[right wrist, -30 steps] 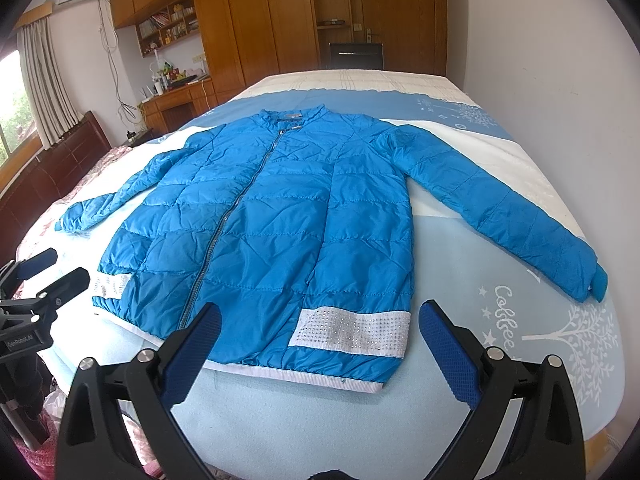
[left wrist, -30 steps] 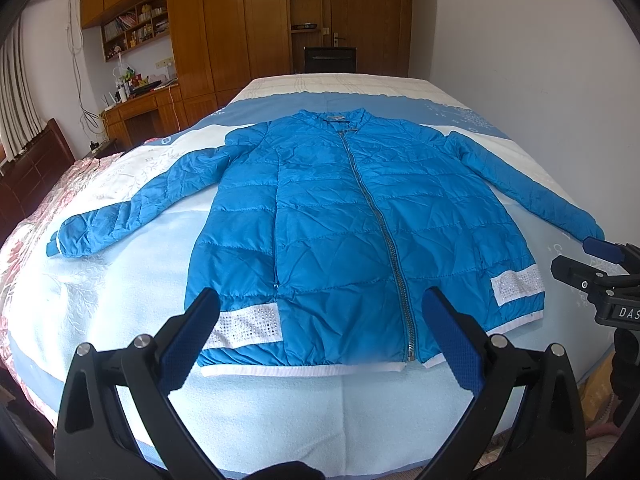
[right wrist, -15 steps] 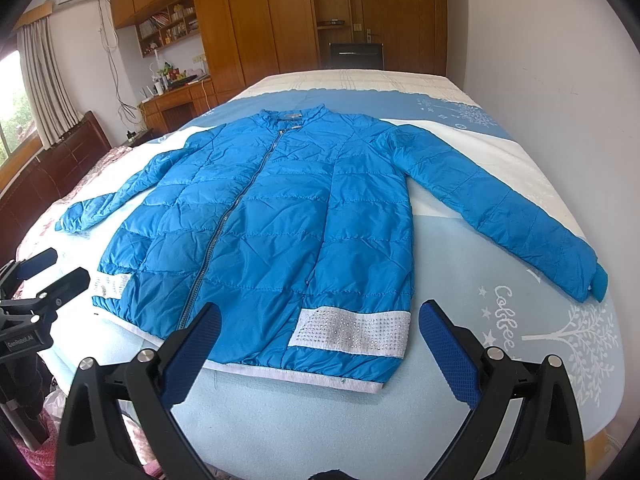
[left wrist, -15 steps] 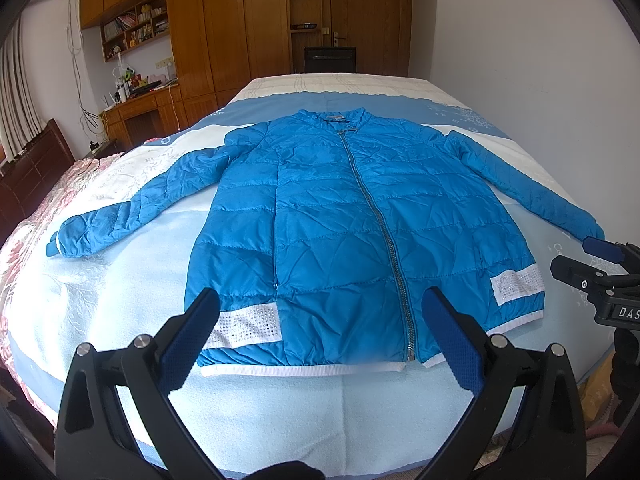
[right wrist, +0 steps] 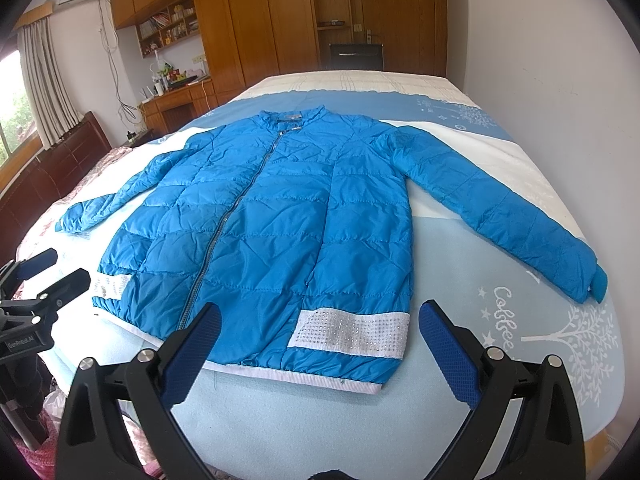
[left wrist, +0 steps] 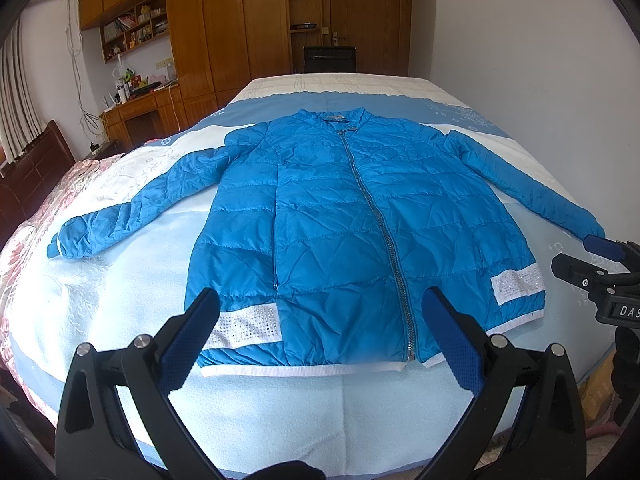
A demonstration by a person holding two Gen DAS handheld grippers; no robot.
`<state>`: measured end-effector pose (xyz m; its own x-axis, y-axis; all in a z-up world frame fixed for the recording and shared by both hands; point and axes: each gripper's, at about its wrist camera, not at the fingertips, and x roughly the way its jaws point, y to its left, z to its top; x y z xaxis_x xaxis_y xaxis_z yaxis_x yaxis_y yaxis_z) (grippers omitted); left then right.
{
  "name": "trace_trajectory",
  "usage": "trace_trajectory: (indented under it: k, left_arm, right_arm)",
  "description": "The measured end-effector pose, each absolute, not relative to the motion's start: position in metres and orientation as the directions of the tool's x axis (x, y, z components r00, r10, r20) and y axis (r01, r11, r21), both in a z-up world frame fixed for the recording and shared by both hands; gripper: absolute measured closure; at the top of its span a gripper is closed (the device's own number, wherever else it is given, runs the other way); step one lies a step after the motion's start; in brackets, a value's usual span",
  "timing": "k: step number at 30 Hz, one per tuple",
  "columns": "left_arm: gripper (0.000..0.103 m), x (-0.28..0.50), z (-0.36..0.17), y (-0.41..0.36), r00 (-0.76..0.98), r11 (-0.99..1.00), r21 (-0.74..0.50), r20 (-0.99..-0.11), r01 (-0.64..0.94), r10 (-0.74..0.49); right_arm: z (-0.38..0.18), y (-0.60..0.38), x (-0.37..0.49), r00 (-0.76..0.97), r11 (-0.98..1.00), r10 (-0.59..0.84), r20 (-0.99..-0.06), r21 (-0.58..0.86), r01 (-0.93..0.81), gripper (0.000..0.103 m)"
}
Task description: Fold large clothes
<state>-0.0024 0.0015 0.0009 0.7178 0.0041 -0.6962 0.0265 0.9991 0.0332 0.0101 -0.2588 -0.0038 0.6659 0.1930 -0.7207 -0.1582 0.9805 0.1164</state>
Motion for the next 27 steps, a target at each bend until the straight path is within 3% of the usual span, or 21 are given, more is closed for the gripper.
trace_trajectory:
  k: [27]
  left_arm:
    - [0.003,0.009,-0.002,-0.002,0.719,0.999,0.037,-0.695,0.027,0.006]
  right_arm:
    - [-0.006,-0.263,0.022,0.673,0.983,0.182,-0.717,0.11,-0.148,0.004]
